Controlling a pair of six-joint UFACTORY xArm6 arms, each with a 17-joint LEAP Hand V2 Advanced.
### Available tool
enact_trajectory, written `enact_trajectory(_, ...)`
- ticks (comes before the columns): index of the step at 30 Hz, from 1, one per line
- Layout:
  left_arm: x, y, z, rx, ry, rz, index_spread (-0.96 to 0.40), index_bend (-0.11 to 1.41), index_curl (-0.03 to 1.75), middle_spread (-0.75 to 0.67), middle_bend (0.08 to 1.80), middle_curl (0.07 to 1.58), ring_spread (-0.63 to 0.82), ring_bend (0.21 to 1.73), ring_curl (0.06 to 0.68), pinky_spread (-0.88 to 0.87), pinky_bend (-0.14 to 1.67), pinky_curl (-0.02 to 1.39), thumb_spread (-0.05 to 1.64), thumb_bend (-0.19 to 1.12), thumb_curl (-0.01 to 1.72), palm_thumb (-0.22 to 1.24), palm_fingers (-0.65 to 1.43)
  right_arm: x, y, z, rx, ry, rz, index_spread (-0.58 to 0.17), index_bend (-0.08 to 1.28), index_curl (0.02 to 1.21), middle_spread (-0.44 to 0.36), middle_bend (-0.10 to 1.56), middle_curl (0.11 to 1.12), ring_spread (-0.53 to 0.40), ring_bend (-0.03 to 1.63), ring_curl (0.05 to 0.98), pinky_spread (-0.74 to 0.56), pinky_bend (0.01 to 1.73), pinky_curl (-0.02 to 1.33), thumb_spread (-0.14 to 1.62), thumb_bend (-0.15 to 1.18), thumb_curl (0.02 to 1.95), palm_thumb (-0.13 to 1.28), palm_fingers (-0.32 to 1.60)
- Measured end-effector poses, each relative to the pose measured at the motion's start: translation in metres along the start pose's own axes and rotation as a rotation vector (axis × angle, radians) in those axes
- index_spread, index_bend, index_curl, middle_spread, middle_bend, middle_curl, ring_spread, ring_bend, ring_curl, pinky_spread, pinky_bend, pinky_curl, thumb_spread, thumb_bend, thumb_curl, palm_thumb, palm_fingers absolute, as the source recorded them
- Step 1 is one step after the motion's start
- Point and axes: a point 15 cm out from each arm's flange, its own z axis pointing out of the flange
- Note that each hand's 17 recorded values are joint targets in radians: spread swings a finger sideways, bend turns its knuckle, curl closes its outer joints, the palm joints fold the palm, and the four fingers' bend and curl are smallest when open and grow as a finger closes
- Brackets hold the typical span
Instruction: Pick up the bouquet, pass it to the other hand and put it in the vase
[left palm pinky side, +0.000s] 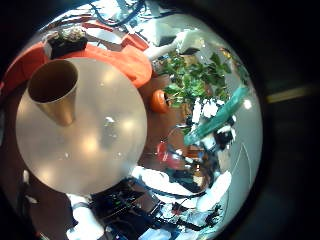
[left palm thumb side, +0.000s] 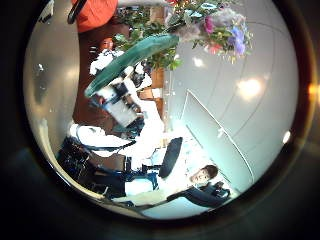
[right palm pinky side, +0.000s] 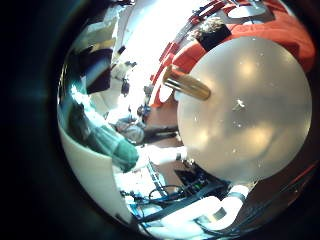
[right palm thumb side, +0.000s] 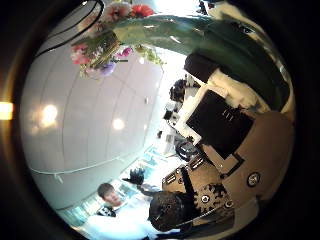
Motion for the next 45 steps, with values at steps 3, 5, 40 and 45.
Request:
enact_trajectory(3,0.009,0.0,0.002,0.018,0.042,0.035,0.18,0.16,0.31,0.44,0.19,0.34,0.54,0.61,0.171,0.48,0.35,0.35,1.01,-0.02,0.3,0.15,0.06,-0.006,0.003,0.014,-0.042,-0.011,-0.018,-0.257,1.11,1.04,-0.126,1.38,0.83,-0.199,1.44,0.754,-0.18,1.21,0.98,0.93,0.0,1.06,1.16,1.13)
enact_trajectory(5,0.018,0.002,0.002,0.032,0.06,0.073,0.18,0.16,0.31,0.45,0.19,0.34,0.55,0.61,0.173,0.49,0.35,0.35,1.0,-0.02,0.3,0.17,0.05,-0.011,0.004,0.025,-0.075,-0.02,-0.031,-0.255,1.11,1.03,-0.127,1.39,0.83,-0.199,1.44,0.754,-0.18,1.21,0.98,0.93,0.0,1.07,1.16,1.13)
enact_trajectory(40,0.037,0.02,0.045,-0.14,0.164,-0.065,-0.26,0.23,0.18,-0.44,0.88,0.85,-0.45,1.33,0.461,-0.59,1.22,0.59,0.92,0.05,0.47,0.87,1.12,0.033,0.009,0.066,-0.203,0.161,-0.014,-0.246,1.13,1.02,-0.133,1.4,0.81,-0.202,1.44,0.755,-0.19,1.17,1.05,0.93,-0.01,1.14,1.14,1.12)
enact_trajectory(45,0.044,0.017,0.042,-0.118,0.192,-0.017,-0.42,0.51,0.26,-0.51,0.9,0.95,-0.44,1.39,0.505,-0.57,1.26,0.62,0.92,0.08,0.54,1.0,1.18,0.047,0.003,0.062,-0.182,0.203,0.006,-0.247,1.13,1.02,-0.134,1.4,0.81,-0.206,1.44,0.759,-0.19,1.18,1.05,0.93,-0.03,1.1,1.04,1.1)
